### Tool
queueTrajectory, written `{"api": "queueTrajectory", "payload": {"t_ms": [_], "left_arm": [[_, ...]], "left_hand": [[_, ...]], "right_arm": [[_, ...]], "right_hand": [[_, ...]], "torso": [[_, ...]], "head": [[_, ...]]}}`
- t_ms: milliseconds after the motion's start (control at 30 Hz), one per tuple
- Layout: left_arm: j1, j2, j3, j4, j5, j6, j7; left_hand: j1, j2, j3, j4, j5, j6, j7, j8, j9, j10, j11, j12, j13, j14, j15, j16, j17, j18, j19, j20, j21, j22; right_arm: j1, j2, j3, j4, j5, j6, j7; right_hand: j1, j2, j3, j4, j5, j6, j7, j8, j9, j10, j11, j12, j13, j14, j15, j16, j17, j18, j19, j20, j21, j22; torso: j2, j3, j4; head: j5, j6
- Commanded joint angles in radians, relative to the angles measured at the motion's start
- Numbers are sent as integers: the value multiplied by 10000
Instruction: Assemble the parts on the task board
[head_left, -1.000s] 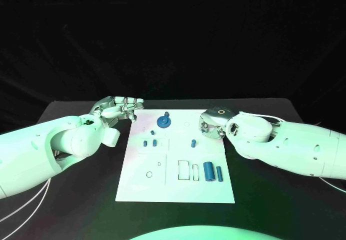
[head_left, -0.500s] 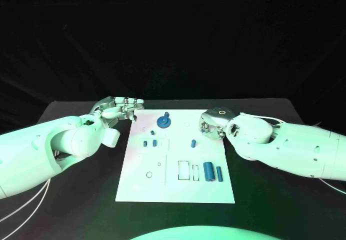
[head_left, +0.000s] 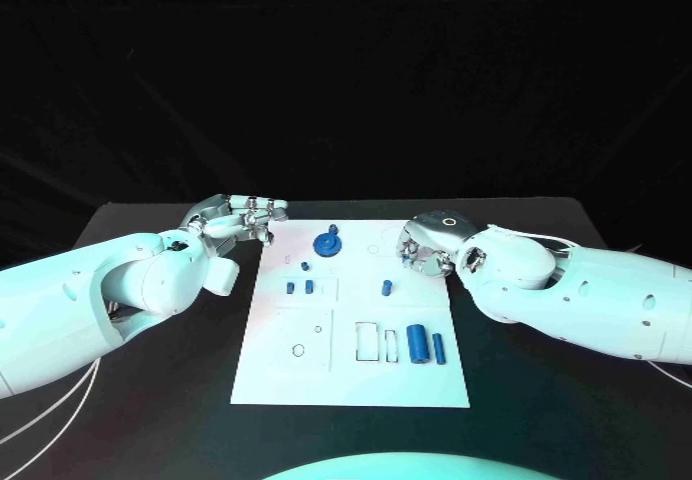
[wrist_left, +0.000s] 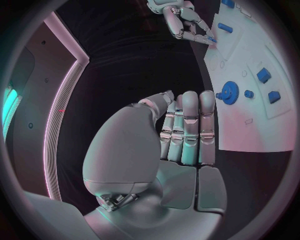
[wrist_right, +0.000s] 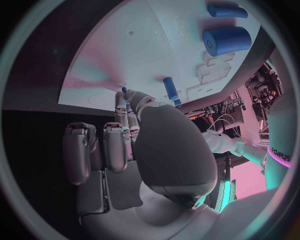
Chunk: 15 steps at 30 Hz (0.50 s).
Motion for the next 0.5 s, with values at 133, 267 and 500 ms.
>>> {"api": "queueTrajectory", "payload": {"t_ms": [133,267,500], "left_arm": [[11,18,6,12,-50,245,-58],[10,20,6,12,-51,269,-69],[9,80,6,-5,-52,285,-74]], "left_hand": [[51,20,-21,-78,38,-86,40,-69,-25,-89,16,32,8,-72,36,-78,-25,192,-77,6,-68,-23],[45,20,-28,-80,39,-101,49,-77,-30,-105,24,32,7,-72,41,-84,-31,194,-83,9,-88,-39],[45,20,-28,-80,39,-101,49,-77,-30,-105,24,32,7,-72,41,-84,-31,194,-83,9,-88,-39]], "right_arm": [[173,-417,42,728,152,-299,-39],[230,-633,56,1328,285,-342,-45],[225,-478,62,2129,424,-504,61]], "right_hand": [[-99,-32,47,-45,-47,-27,42,-11,145,25,4,-63,-15,630,-34,15,497,-107,511,-49,65,2183],[-99,-32,47,-45,-47,-27,42,-11,145,25,4,-63,-15,630,-34,15,497,-107,511,-49,65,2183],[-114,-51,58,-66,-49,-22,40,-11,153,34,1,-75,-15,631,-34,19,499,-110,516,-49,75,2189]], "torso": [[-2,-5,3],[-5,-2,-21],[-10,-2,18]], "head": [[41,6],[133,19],[369,-22]]}}
